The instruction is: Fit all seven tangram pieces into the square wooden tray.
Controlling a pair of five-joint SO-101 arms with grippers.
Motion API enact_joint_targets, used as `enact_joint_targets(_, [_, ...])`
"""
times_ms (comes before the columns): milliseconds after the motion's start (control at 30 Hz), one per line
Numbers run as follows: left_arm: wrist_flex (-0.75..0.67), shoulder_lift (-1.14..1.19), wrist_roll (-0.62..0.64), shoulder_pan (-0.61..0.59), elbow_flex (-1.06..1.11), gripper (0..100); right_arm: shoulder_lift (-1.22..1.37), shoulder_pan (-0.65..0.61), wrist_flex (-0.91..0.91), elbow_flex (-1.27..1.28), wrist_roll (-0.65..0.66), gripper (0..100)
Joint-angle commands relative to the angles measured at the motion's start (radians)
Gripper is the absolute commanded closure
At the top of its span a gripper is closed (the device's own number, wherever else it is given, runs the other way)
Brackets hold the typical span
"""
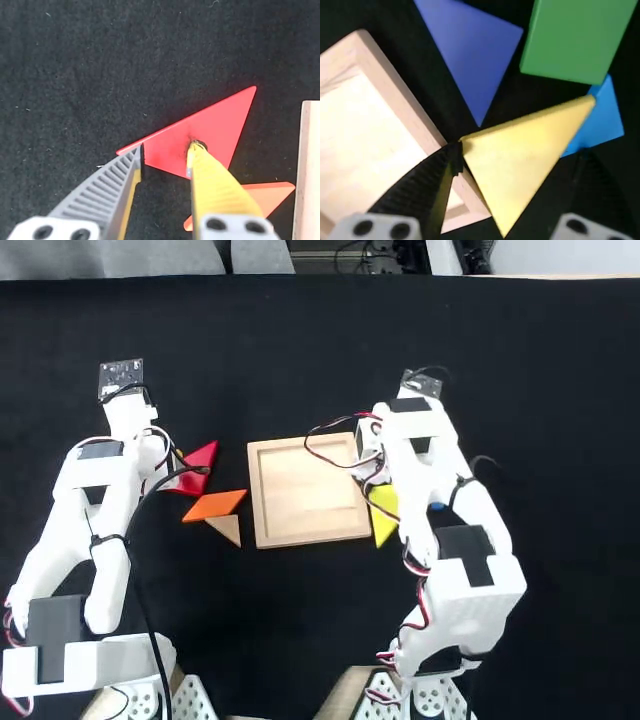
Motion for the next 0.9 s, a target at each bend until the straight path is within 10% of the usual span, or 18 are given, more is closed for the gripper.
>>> enact_joint_targets(0, [-0.015,-0.005,0.009,-0.004,-0.048,84,0.004,-0.011,-0.028,-0.051,-0.012,64.5])
enact_joint_targets(867, [-0.015,-0.005,0.009,-0.004,-0.048,84,0.084,-0.008,-0.005,-0.094,-0.055,64.8])
